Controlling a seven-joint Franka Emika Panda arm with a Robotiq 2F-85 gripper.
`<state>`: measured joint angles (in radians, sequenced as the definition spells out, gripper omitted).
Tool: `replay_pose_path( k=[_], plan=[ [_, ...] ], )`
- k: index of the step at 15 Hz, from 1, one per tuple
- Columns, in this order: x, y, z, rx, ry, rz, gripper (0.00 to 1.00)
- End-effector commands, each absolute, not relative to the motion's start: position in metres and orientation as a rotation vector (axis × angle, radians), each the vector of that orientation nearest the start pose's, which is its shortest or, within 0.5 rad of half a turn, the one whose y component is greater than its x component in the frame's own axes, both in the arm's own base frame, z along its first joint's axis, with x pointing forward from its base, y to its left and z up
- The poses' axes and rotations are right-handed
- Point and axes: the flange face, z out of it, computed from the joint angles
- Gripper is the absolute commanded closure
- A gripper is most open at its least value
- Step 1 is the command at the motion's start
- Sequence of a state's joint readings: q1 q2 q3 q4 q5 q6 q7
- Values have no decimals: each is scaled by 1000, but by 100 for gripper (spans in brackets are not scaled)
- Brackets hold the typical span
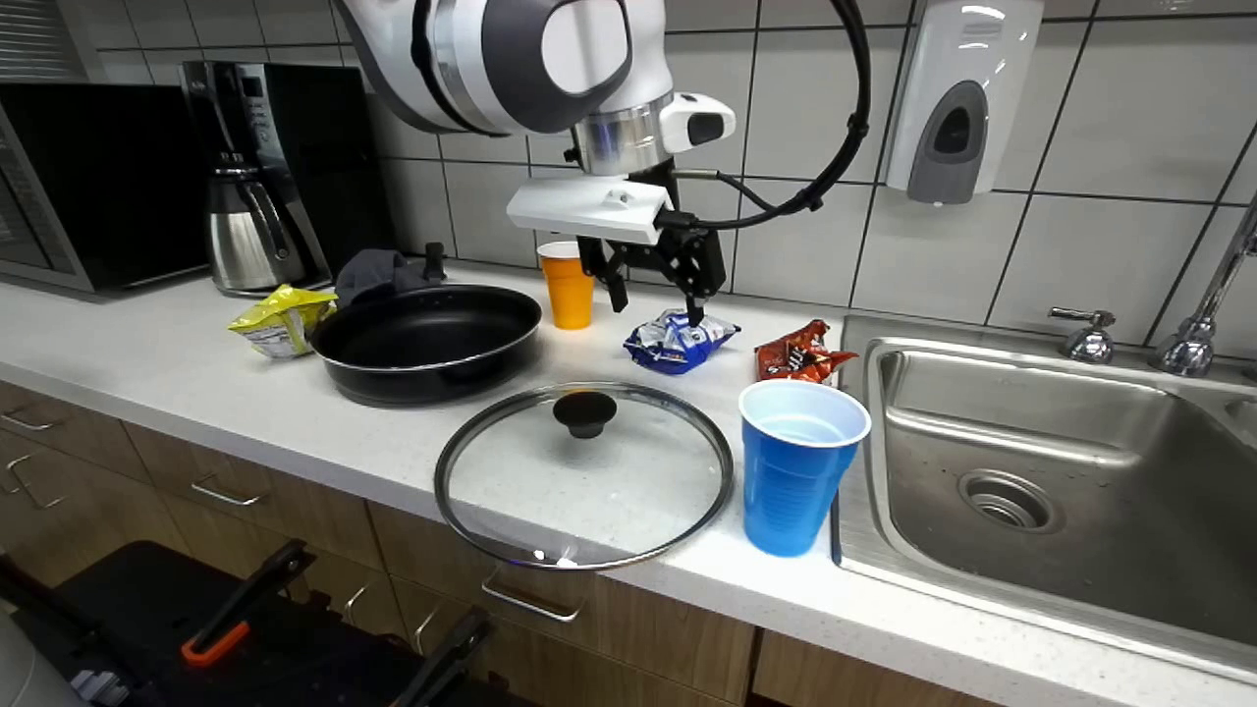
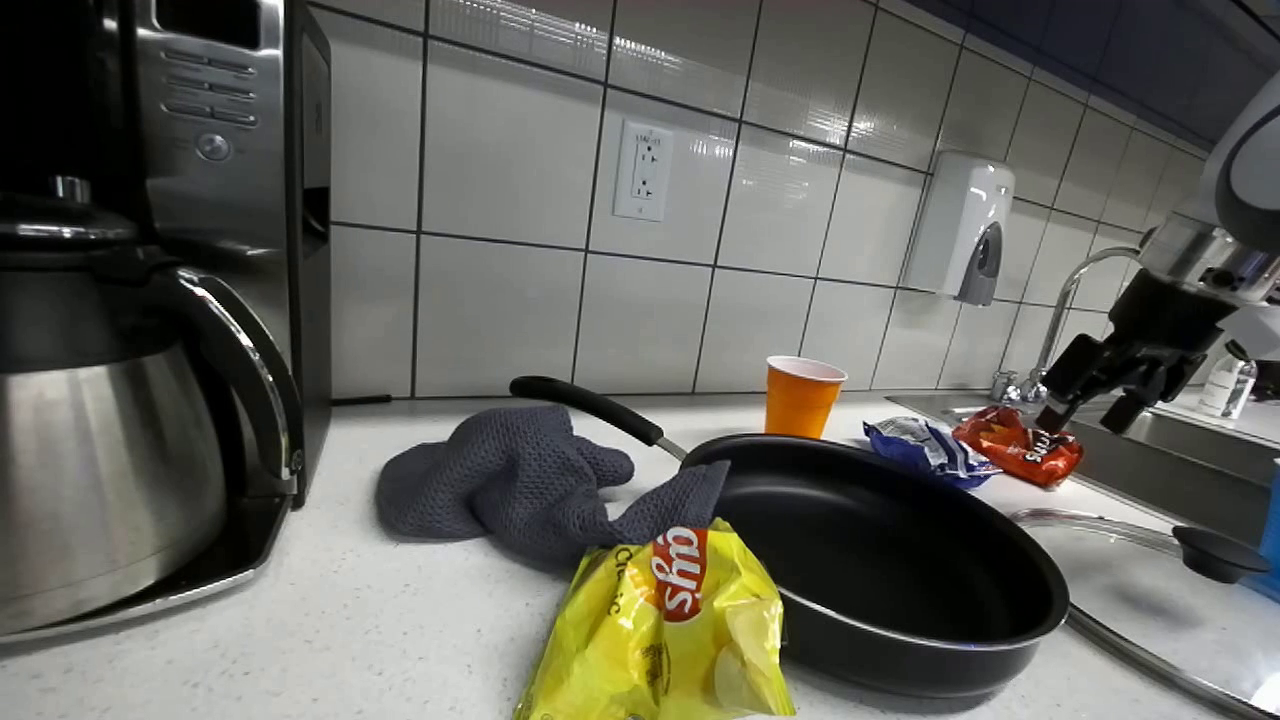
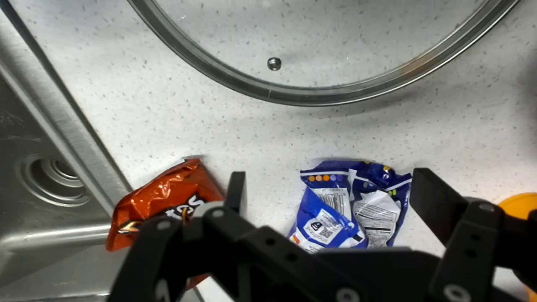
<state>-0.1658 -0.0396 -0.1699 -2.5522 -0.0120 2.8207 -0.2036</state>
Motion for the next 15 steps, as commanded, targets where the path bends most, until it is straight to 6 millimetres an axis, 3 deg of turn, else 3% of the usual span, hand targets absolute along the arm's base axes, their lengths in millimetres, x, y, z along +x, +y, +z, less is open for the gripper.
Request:
replay_pose_path(
  k=[1,5,15],
  plan=[
    [464,-160,327,-3153,11,-505,0],
    [473,-170,328,-3174,-94,-515,0],
    [509,-183,305,-3145,-184,-493,0]
  ],
)
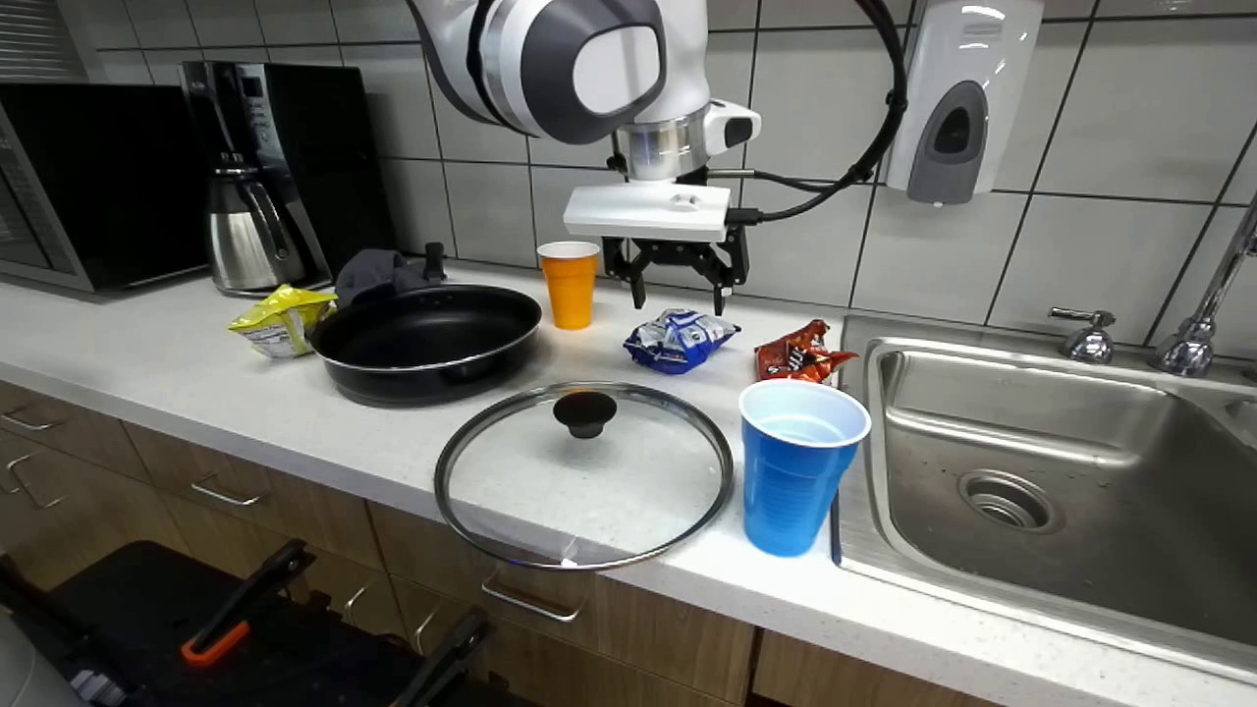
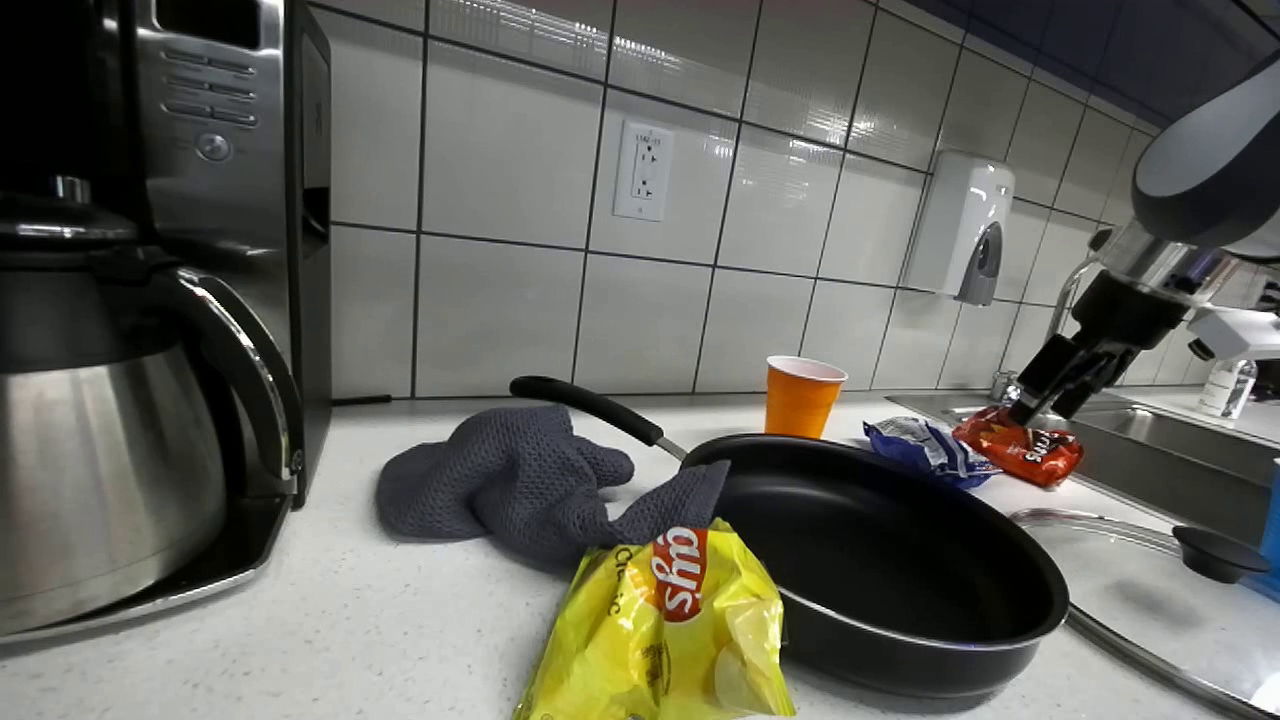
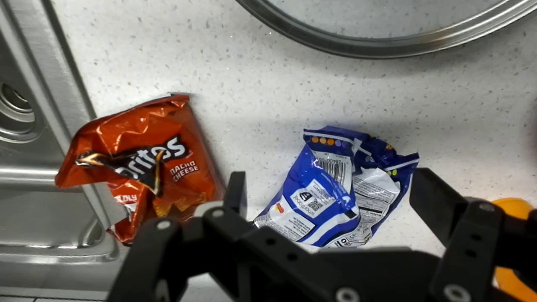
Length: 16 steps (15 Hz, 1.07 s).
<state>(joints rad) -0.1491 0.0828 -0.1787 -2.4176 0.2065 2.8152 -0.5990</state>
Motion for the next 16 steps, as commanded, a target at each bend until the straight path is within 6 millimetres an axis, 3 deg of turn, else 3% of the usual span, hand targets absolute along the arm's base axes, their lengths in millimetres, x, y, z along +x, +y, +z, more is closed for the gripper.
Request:
replay_pose_path(
  k=[1,16],
  plan=[
    [513,-183,302,-3144,-197,-490,0],
    [558,-179,268,-3108,-232,-450,0]
  ],
)
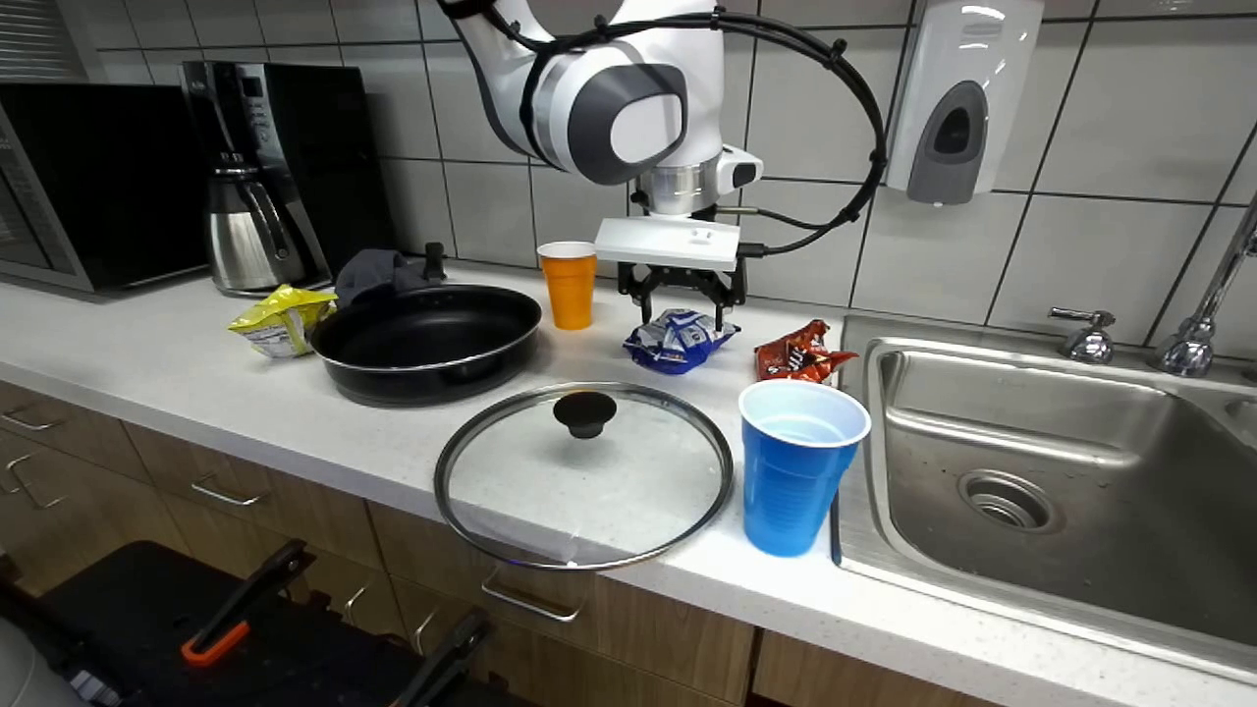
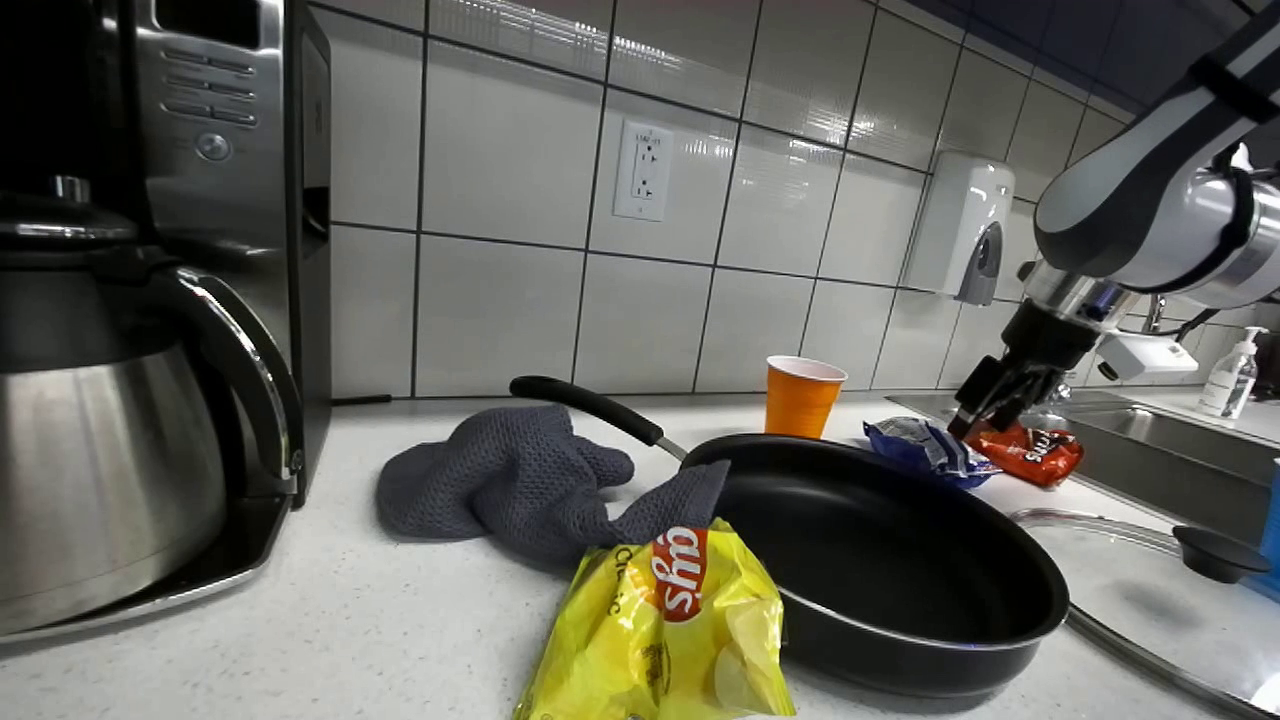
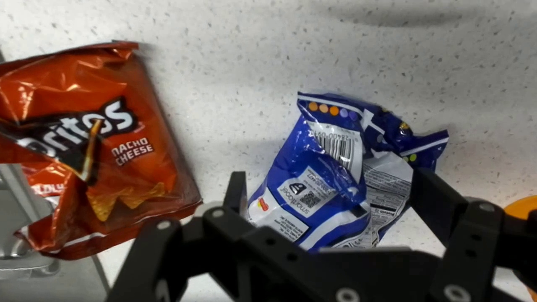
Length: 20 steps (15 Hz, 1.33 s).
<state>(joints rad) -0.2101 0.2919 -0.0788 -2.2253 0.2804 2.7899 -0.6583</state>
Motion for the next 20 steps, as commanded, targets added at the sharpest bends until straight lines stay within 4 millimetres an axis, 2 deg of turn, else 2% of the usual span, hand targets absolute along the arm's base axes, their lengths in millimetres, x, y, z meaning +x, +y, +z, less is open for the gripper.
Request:
replay_pose_path(
  k=[1,5,6,7,8,16,17,20],
  plan=[
    [559,-179,267,-3104,-233,-447,0],
    [562,-178,264,-3097,-236,-444,2],
    [562,-178,264,-3099,-239,-445,26],
    [562,-177,264,-3103,-244,-447,26],
    [562,-177,264,-3104,-248,-447,33],
    [560,-178,263,-3101,-248,-441,94],
    [560,-177,262,-3100,-248,-440,99],
    [561,-177,262,-3097,-244,-444,100]
  ],
)
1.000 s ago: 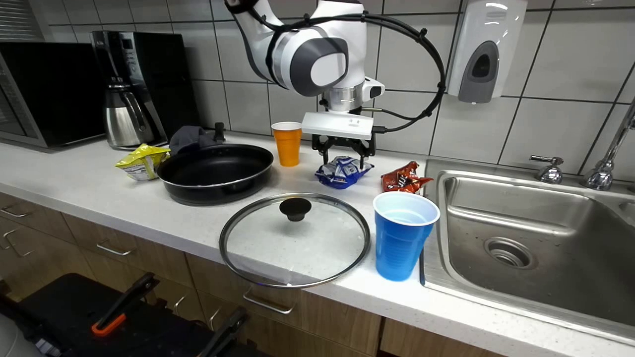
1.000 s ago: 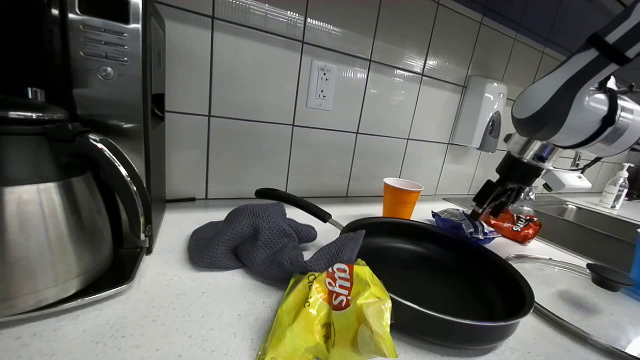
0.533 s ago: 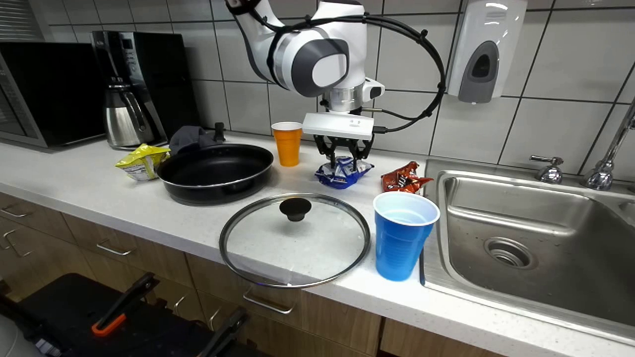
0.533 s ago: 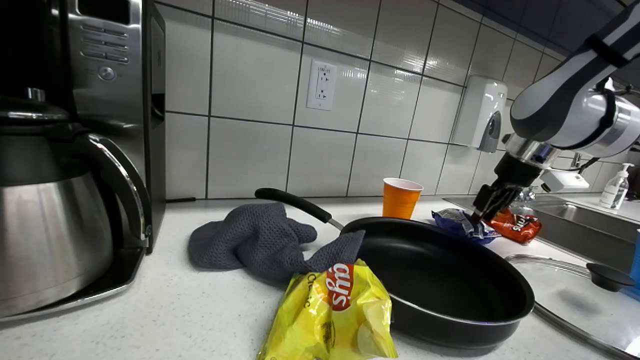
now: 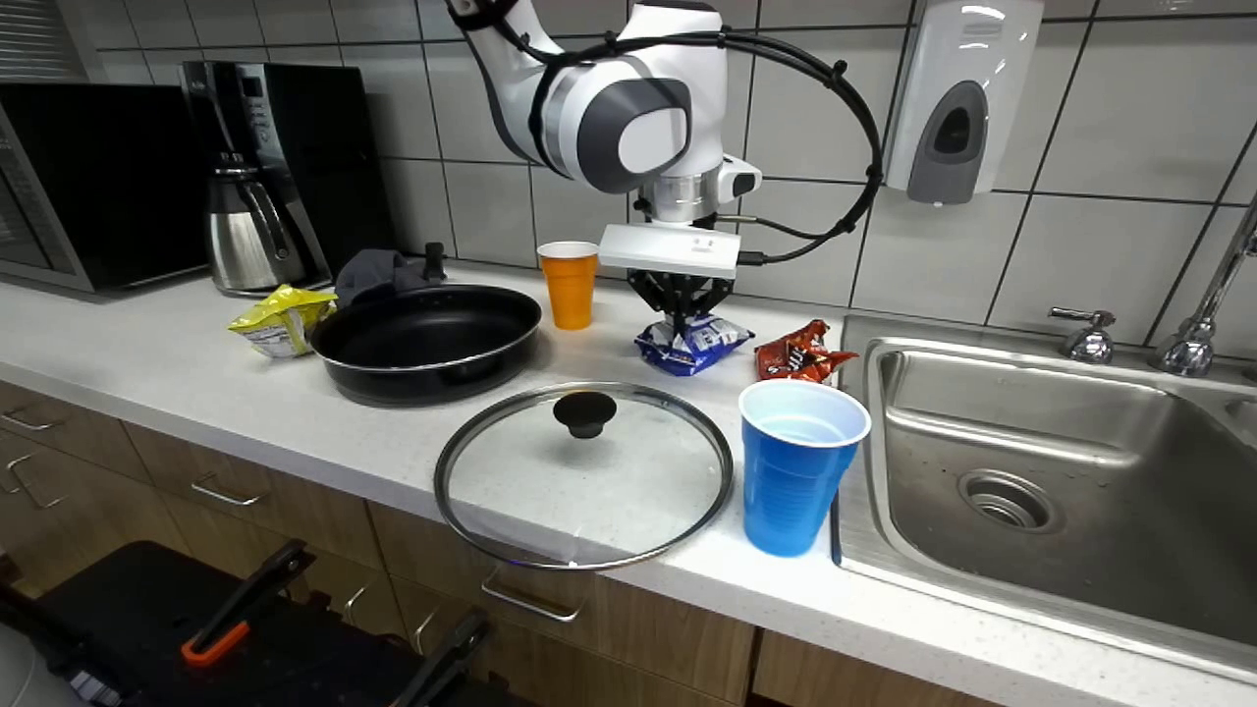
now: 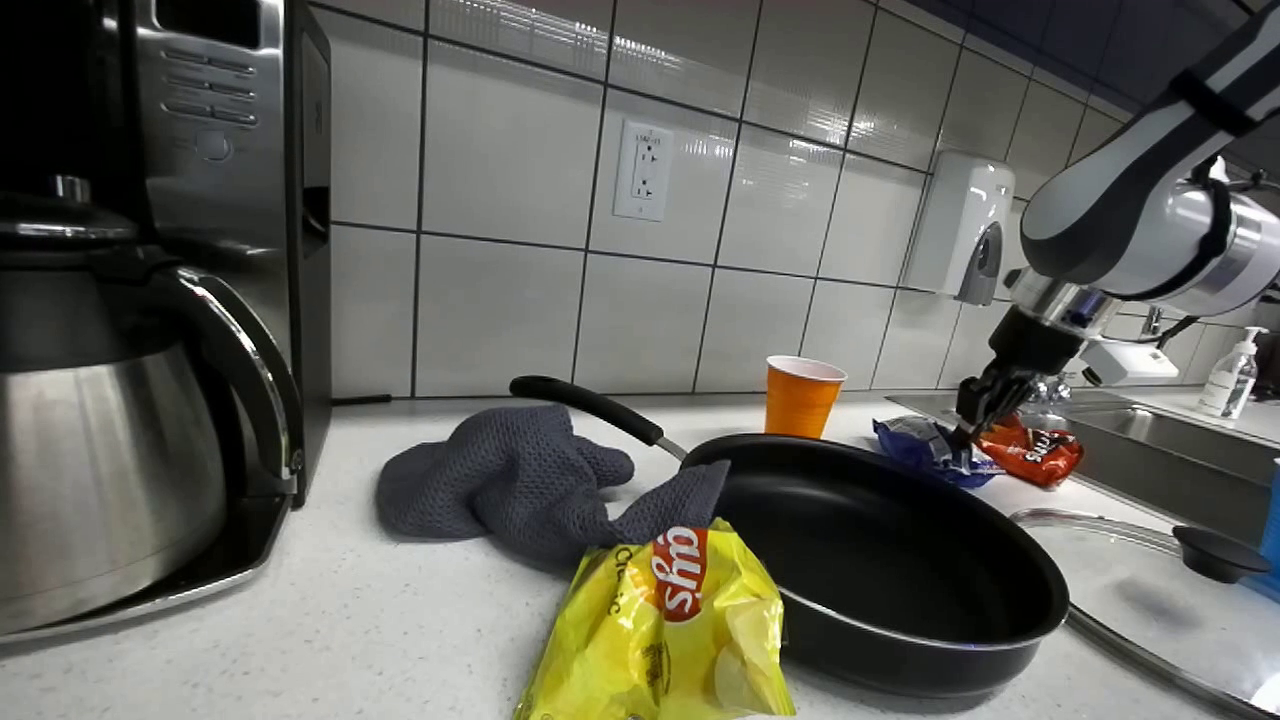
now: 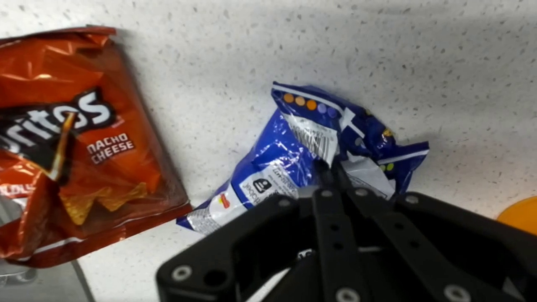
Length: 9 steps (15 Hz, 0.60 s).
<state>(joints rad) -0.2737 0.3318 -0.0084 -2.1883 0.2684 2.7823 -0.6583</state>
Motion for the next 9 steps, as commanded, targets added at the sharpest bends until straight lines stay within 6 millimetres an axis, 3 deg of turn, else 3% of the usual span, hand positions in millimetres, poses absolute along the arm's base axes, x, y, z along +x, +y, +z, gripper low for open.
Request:
replay_pose_path(
  k=[1,9],
  plan=[
    [561,-176,264,-3098,-252,-448,100],
    [547,-155,325,-3153,-462,-568,100]
  ],
)
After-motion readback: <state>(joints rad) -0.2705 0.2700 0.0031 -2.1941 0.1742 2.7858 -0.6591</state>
